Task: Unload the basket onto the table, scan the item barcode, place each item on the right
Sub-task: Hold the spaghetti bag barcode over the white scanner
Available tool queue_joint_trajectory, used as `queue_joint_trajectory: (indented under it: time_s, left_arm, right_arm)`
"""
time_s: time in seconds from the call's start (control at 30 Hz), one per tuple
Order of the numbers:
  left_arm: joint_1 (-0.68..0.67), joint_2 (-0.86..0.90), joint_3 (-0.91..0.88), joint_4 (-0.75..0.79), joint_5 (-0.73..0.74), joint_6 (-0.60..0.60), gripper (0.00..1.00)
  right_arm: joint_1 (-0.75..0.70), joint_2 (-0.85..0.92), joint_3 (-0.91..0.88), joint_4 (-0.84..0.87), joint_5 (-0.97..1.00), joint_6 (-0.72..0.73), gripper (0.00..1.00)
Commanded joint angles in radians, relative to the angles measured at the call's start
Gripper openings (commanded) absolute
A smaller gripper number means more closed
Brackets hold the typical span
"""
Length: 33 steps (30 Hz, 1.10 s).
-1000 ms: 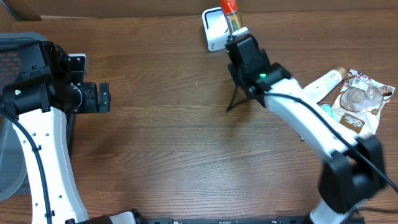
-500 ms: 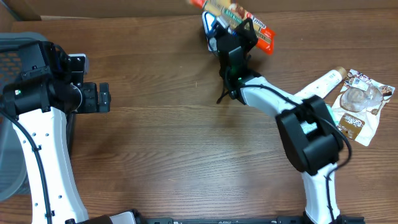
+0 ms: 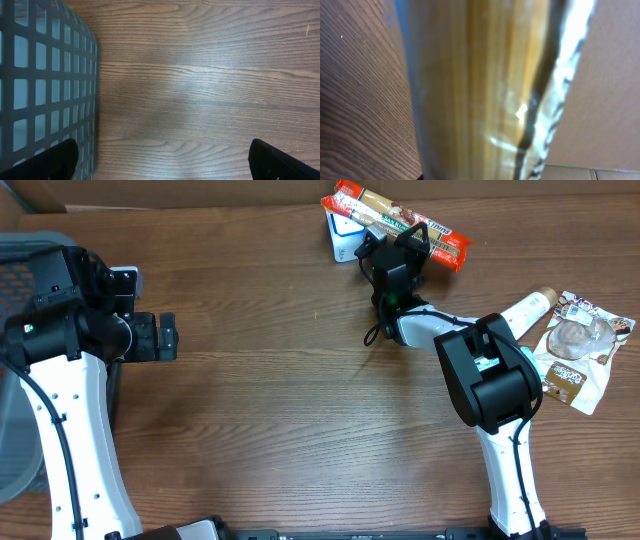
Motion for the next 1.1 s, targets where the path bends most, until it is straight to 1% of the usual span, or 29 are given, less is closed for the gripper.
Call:
queue_joint_trajectory:
  time_s: [0.0, 0.13, 0.23, 0.4, 0.47, 0.77, 1.07]
  left_arm:
    - [-0.002, -0.011, 0.003, 0.001, 0.015, 0.026, 1.00]
    - [-0.002, -0.011, 0.003, 0.001, 0.015, 0.026, 1.00]
    - [-0.002, -0.011, 0.003, 0.001, 0.015, 0.026, 0.99]
    - [-0.002, -0.011, 0.003, 0.001, 0.015, 0.026, 1.00]
    - [-0.002, -0.011, 0.003, 0.001, 0.015, 0.026, 1.00]
    - [-0.002, -0.011, 0.003, 0.001, 0.015, 0.026, 1.00]
    - [-0.002, -0.011, 0.003, 0.001, 0.015, 0.026, 1.00]
  right_arm:
    - [0.010, -0.060, 0.069, 0.032, -0.012, 0.013, 0.04]
    - [0.008, -0.053, 0.097, 0.032, -0.050, 0.018, 0.04]
    - [0.007, -0.041, 0.142, 0.032, -0.064, 0.050, 0.04]
    - [0.005, -0.005, 0.239, -0.043, -0.070, 0.051, 0.04]
    - [0.001, 0.010, 0.254, -0.045, -0.075, 0.051, 0.04]
    - [-0.003, 0.069, 0.261, -0.050, -0.086, 0.051, 0.04]
    - [-0.003, 0.070, 0.261, -0.050, -0.084, 0.051, 0.04]
